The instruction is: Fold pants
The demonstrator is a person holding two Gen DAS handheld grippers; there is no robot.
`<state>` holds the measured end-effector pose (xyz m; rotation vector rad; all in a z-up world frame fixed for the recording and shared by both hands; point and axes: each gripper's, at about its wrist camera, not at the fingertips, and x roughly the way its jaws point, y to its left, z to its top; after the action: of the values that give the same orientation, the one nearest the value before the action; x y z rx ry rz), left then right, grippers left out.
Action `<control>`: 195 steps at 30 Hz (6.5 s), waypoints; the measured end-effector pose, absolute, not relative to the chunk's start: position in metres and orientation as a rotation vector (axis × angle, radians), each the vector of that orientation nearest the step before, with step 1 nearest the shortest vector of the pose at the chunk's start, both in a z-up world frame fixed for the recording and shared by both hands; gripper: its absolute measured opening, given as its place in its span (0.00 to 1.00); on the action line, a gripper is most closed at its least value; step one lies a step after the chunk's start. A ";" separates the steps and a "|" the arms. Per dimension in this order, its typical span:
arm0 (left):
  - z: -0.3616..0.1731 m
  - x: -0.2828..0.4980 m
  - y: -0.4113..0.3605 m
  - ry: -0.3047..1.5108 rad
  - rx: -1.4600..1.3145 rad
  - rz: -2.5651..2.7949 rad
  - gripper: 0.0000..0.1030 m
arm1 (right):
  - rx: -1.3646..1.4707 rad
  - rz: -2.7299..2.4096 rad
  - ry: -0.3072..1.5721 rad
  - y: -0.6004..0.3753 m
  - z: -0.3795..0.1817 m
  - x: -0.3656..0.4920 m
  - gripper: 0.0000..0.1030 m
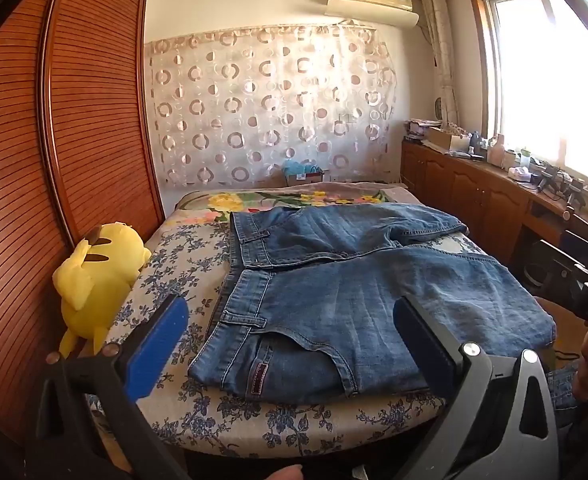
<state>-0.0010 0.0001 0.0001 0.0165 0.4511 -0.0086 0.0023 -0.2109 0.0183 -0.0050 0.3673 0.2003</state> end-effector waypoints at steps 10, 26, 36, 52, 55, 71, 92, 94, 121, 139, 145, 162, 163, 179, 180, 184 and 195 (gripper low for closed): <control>-0.001 0.000 0.001 0.459 0.016 -0.003 1.00 | -0.010 0.204 0.370 -0.210 0.018 0.001 1.00; 0.011 -0.005 -0.003 0.444 0.016 -0.003 1.00 | -0.005 0.205 0.369 -0.210 0.019 0.001 1.00; 0.011 -0.006 -0.003 0.443 0.017 -0.004 1.00 | -0.005 0.205 0.370 -0.210 0.019 0.001 1.00; 0.012 -0.007 -0.002 0.441 0.019 -0.002 1.00 | -0.003 0.206 0.371 -0.210 0.019 0.000 1.00; 0.012 -0.007 -0.002 0.440 0.019 -0.002 1.00 | -0.002 0.206 0.372 -0.210 0.019 0.000 1.00; 0.011 -0.006 -0.003 0.439 0.021 -0.001 1.00 | -0.001 0.206 0.372 -0.210 0.018 0.000 1.00; 0.011 -0.007 -0.003 0.441 0.021 0.000 1.00 | 0.000 0.207 0.376 -0.211 0.018 0.000 1.00; 0.011 -0.007 -0.001 0.446 0.016 -0.002 1.00 | 0.001 0.206 0.377 -0.210 0.018 -0.002 1.00; -0.056 0.020 0.048 0.611 -0.010 -0.007 1.00 | -0.019 0.246 0.536 -0.230 -0.024 0.012 0.92; -0.085 0.032 0.058 0.700 -0.026 -0.008 1.00 | -0.125 0.220 0.762 -0.276 -0.075 0.013 0.82; -0.087 0.035 0.064 0.714 -0.038 0.002 1.00 | -0.171 0.202 0.819 -0.288 -0.088 0.008 0.76; -0.098 0.043 0.078 0.741 -0.052 0.029 1.00 | -0.271 0.117 0.881 -0.306 -0.104 0.011 0.37; -0.100 0.043 0.079 0.744 -0.052 0.034 1.00 | -0.276 0.114 0.879 -0.307 -0.104 0.011 0.33; -0.115 0.048 0.085 0.782 -0.058 0.040 1.00 | -0.255 0.199 0.808 -0.304 -0.080 0.007 0.00; -0.115 0.048 0.084 0.782 -0.057 0.040 1.00 | -0.253 0.212 0.810 -0.302 -0.082 0.007 0.04; -0.115 0.048 0.084 0.784 -0.055 0.040 1.00 | -0.258 0.230 0.804 -0.295 -0.091 0.005 0.44; -0.115 0.048 0.084 0.785 -0.057 0.039 1.00 | -0.343 0.228 0.784 -0.282 -0.100 0.003 0.63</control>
<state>0.0479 0.0840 -0.1152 -0.0566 0.7848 0.0391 0.0026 -0.2817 -0.1000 -0.3429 0.7836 0.2281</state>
